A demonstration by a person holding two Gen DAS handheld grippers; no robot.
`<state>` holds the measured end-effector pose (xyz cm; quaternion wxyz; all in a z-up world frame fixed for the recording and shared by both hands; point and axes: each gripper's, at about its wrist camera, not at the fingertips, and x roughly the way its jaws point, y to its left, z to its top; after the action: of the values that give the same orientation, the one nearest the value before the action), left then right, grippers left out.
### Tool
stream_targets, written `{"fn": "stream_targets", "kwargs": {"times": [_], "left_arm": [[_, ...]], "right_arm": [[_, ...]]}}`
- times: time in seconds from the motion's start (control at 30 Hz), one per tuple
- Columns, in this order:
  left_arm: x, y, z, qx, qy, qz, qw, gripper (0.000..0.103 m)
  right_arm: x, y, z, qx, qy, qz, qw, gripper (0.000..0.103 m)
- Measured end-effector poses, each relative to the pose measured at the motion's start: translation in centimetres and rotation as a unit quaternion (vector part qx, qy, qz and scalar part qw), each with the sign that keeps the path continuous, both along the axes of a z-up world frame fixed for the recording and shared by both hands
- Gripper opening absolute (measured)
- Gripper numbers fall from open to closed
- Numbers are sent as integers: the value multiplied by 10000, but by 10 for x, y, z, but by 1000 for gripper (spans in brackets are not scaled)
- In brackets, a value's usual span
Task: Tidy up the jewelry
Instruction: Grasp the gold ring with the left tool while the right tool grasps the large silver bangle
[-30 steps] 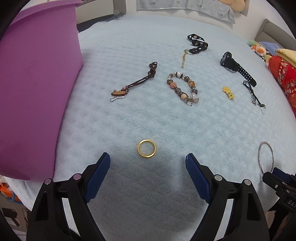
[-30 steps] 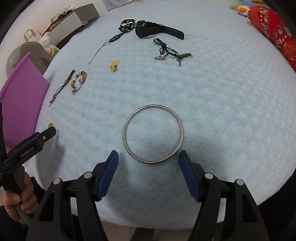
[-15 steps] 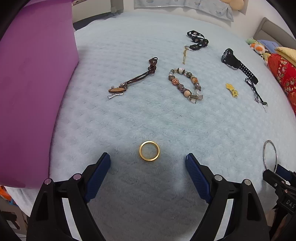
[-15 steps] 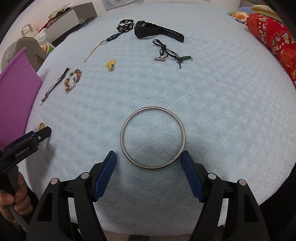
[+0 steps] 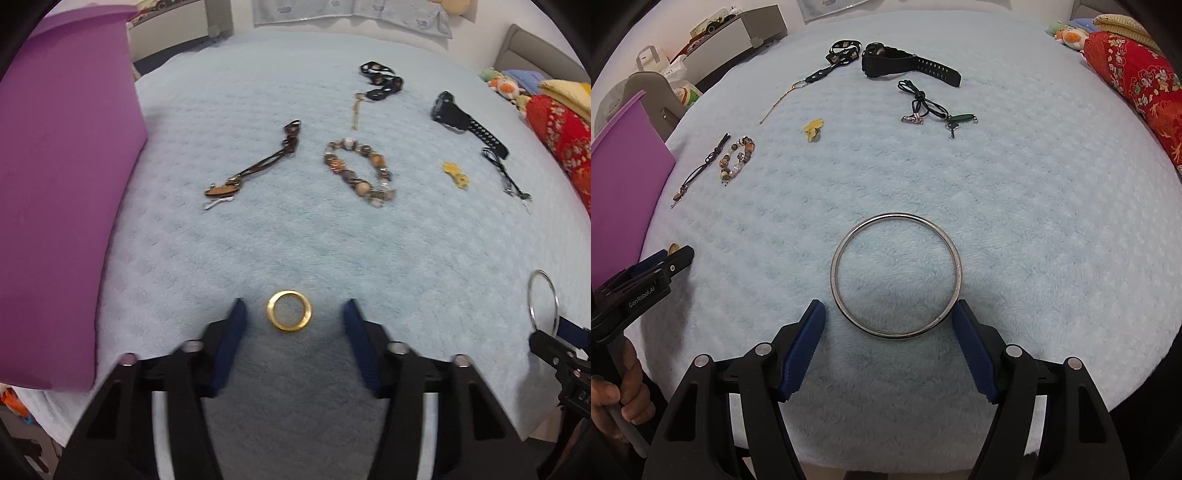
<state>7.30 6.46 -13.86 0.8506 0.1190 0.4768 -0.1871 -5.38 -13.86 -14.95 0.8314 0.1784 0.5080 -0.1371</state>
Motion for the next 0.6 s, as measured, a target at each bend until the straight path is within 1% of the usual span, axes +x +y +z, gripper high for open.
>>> {"fn": "stream_targets", "kwargs": {"times": [0.03,0.1,0.2,0.33,0.37,0.4,0.47,0.5,0.6], "left_arm": [[-1,0,1,1,-17,-15,10000,37],[-2,-1,1,-11,-16,-29,10000,33],[-3,1,4,-174,69,-36,9998,21],[-6,3,5,-277,74,-57,9996,21],[-6,4,6,-338,96,-47,9994,21],[-7,5,7,-377,113,-38,9992,21],[-7,6,8,-443,131,-14,9989,21],[-8,6,9,-456,125,-12,9989,21],[-10,6,10,-461,111,-25,9989,21]], "right_arm": [[0,0,0,-9,-1,-2,10000,67],[-2,-1,1,-5,-13,-17,10000,62],[-3,-3,2,10,-28,-10,10000,60],[-4,-4,3,24,-48,-6,10000,58],[-5,-5,4,37,-54,-12,10000,54],[-5,-6,5,31,-69,-24,10000,46],[-6,-11,6,13,-68,-65,10000,33],[-6,-14,5,61,-48,-87,9999,30],[-6,-14,5,48,-45,-80,9999,30]]}}
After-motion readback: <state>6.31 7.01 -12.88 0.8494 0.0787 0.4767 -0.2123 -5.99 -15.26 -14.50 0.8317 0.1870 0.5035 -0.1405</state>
